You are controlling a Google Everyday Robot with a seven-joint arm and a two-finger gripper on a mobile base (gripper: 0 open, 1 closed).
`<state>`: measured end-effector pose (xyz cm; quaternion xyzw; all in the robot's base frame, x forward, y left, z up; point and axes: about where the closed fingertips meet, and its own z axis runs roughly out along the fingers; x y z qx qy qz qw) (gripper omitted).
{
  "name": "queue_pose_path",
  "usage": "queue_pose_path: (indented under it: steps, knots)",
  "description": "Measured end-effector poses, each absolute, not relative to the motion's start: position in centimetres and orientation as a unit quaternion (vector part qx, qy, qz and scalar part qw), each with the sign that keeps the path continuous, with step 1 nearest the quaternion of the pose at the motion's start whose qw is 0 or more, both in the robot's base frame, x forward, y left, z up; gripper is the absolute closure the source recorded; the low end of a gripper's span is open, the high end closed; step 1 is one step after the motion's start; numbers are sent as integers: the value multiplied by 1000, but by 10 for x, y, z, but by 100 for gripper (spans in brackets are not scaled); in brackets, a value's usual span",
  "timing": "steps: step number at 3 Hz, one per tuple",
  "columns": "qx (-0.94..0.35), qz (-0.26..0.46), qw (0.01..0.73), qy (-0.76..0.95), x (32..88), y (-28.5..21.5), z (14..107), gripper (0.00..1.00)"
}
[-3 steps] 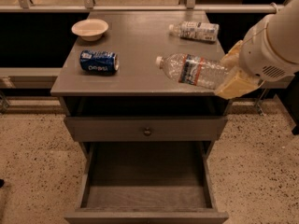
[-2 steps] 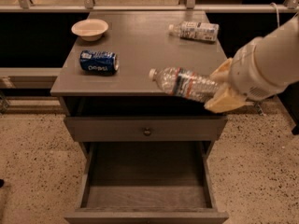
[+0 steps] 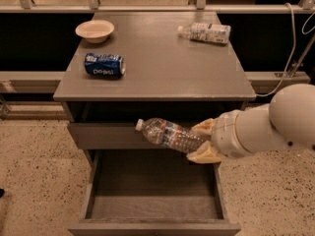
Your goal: Place water bottle into middle drawer
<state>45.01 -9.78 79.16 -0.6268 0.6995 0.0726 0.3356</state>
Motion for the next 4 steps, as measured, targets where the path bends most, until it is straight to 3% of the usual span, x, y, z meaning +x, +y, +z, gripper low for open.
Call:
queue_pose_path:
  steps: [1, 3, 4]
  knots:
    - [-629, 99, 322, 700, 450, -95, 775, 100]
    - [-608, 194, 294, 711, 443, -91, 586, 100]
    - [-620, 207, 267, 709, 441, -83, 515, 100]
